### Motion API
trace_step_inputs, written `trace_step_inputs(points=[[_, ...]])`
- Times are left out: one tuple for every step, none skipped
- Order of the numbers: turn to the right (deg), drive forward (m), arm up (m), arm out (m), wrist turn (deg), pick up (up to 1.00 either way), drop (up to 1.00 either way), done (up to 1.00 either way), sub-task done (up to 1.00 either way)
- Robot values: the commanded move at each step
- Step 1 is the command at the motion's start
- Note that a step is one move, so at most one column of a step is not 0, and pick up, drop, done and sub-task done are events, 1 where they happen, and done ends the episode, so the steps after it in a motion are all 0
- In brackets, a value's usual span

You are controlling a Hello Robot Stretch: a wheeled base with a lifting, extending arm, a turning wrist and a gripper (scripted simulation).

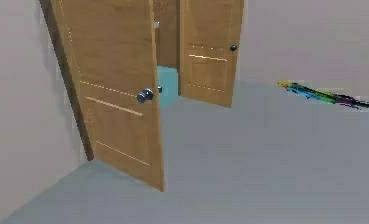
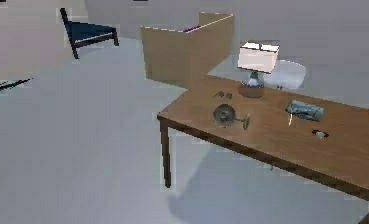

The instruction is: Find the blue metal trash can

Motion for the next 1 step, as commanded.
trace_step_inputs(points=[[9.0, 0.0, 0.0, 0.0, 0.0, 0.0, 0.0, 0.0, 0.0]])
